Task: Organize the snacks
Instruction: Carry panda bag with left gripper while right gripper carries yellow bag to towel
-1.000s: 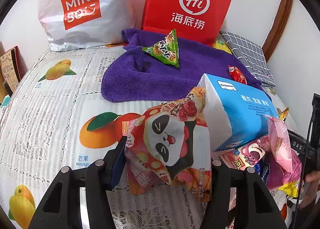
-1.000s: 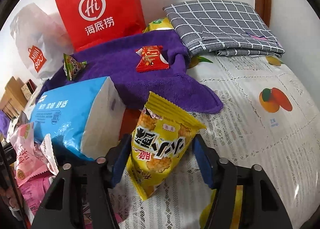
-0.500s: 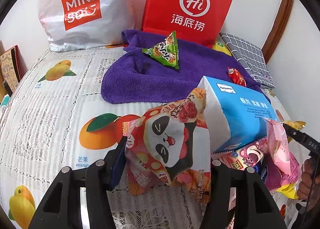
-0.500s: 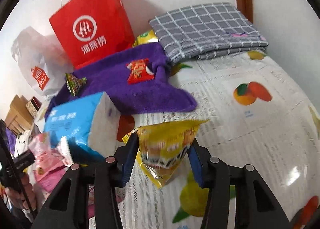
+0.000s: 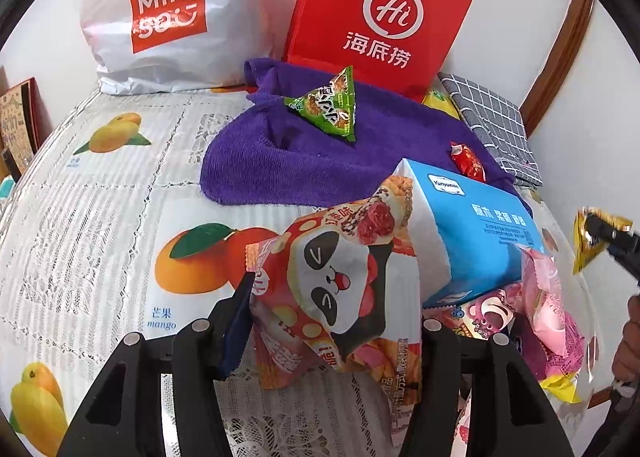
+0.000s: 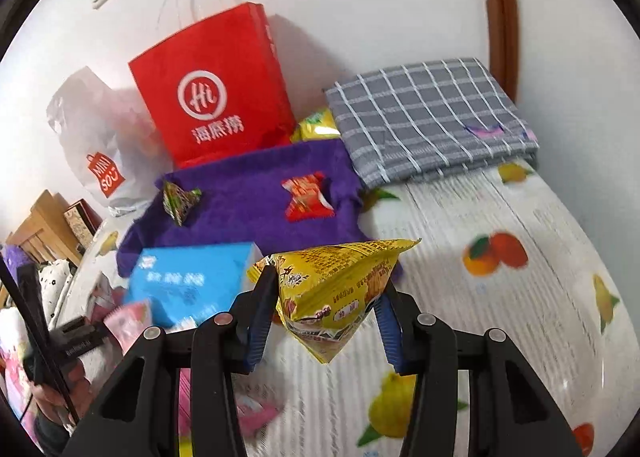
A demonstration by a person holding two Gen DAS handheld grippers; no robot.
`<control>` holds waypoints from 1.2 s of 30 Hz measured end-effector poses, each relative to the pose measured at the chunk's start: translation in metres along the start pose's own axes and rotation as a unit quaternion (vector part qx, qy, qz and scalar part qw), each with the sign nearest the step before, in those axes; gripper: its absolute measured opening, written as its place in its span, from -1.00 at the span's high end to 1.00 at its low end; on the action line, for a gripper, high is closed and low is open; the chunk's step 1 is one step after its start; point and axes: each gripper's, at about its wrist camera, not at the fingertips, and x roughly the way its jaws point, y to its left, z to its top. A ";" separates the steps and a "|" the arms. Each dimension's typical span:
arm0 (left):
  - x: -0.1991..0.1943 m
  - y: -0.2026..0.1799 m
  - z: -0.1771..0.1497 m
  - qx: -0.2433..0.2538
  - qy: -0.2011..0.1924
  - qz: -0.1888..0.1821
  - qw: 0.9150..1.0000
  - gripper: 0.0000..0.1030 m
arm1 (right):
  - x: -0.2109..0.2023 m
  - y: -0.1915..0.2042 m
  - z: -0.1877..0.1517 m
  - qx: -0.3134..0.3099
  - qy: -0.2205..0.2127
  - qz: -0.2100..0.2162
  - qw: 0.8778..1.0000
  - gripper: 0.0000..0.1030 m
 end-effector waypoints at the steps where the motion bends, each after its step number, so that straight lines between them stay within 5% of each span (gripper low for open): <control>1: 0.000 0.001 0.000 -0.004 0.001 0.000 1.000 -0.07 | 0.002 0.003 0.004 -0.003 -0.001 0.004 1.000 0.09; 15: 0.003 -0.002 -0.001 0.002 -0.005 0.017 1.000 -0.07 | 0.081 0.044 0.061 -0.017 0.016 0.031 0.999 0.09; 26: 0.003 0.001 -0.001 -0.002 -0.008 0.015 1.000 -0.07 | 0.145 0.039 0.059 0.017 0.060 0.049 0.997 0.08; 31: 0.002 0.001 -0.001 -0.005 -0.009 0.013 1.000 -0.07 | 0.144 0.033 0.055 0.015 0.073 0.055 0.996 0.04; 36: -0.001 0.002 -0.001 -0.010 -0.012 0.013 1.000 -0.07 | 0.118 0.031 0.053 0.012 0.041 0.060 0.997 -0.30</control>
